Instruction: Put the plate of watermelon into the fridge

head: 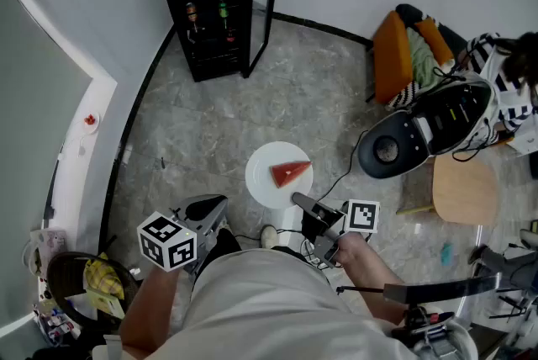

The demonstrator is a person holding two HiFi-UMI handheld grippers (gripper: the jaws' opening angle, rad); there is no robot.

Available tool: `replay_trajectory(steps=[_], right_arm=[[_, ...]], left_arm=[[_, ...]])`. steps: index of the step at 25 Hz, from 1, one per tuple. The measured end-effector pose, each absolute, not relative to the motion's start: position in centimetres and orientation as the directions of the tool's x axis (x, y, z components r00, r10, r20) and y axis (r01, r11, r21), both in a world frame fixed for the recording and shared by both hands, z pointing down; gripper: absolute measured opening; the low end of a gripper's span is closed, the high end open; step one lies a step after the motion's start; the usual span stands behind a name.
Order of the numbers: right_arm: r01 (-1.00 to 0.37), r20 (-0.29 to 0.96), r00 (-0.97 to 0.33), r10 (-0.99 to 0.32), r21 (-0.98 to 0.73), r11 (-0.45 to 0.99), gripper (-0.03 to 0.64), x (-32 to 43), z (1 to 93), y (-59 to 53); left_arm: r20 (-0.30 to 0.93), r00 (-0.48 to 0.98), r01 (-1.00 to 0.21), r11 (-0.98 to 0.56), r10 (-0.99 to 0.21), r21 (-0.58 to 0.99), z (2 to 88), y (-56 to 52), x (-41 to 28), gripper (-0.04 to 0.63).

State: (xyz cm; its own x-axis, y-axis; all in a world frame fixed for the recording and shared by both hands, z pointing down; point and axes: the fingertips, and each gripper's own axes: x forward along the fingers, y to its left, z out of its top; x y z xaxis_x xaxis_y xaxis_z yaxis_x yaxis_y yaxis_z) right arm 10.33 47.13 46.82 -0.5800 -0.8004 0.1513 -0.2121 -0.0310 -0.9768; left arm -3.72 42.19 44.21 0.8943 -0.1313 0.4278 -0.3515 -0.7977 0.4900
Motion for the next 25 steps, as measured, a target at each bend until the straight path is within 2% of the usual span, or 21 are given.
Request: replay_trajectory(steps=[6, 15, 20, 25], right_arm=[[-0.194, 0.153, -0.601, -0.785, -0.98, -0.042, 0.025, 13.1, 47.5, 50.5], [-0.218, 0.174, -0.616, -0.768, -0.975, -0.046, 0.026, 14.7, 48.1, 51.3], [-0.232, 0.186, -0.606, -0.774, -0.971, -0.051, 0.026, 14.0, 48.1, 48.1], [-0.243, 0.195, -0.589, -0.784, -0.968, -0.057, 0.026, 13.7, 47.5, 40.6]], left_arm=[[0.422, 0.897, -0.349, -0.795, -0.13, 0.496, 44.8, 46.5, -0.2, 0.012], [0.428, 0.894, -0.351, -0.801, -0.133, 0.484, 44.2, 47.8, 1.2, 0.012], [0.417, 0.901, -0.33, -0.808, -0.117, 0.487, 44.1, 45.0, 0.7, 0.012], [0.401, 0.911, -0.306, -0.811, -0.097, 0.5, 44.1, 37.6, 0.4, 0.012]])
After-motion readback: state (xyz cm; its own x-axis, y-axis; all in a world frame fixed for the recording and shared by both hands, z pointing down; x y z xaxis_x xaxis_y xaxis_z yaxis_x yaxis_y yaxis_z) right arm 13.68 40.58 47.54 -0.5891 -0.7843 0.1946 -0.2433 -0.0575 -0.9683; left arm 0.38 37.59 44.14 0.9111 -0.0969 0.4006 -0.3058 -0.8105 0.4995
